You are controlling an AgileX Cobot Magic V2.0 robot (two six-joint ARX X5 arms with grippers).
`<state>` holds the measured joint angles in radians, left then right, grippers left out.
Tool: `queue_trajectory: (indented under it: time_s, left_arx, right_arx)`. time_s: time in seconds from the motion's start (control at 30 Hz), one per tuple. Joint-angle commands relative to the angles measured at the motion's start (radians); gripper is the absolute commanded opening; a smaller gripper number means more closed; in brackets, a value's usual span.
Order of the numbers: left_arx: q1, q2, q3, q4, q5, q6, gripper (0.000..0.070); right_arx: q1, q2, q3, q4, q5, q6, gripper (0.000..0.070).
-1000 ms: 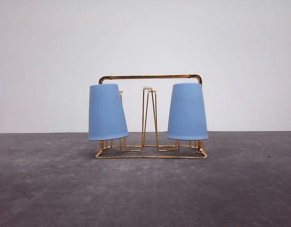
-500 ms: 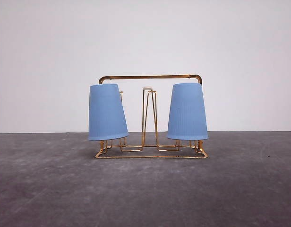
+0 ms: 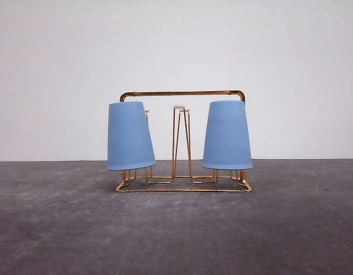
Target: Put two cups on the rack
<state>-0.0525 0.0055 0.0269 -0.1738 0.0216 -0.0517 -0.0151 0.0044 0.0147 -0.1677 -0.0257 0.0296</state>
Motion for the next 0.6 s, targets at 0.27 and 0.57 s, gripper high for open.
queue_trajectory:
  time_s: [0.27,0.57]
  left_arx:
    - [0.000,-0.001,-0.014,0.015,-0.003,0.008,0.0000]
    - [0.000,-0.001,-0.014,0.015,-0.003,0.008,0.0000]
  right_arx:
    - [0.000,-0.001,-0.003,0.010,0.001,-0.005,0.0036]
    - [0.000,-0.001,-0.003,0.010,0.001,-0.005,0.0036]
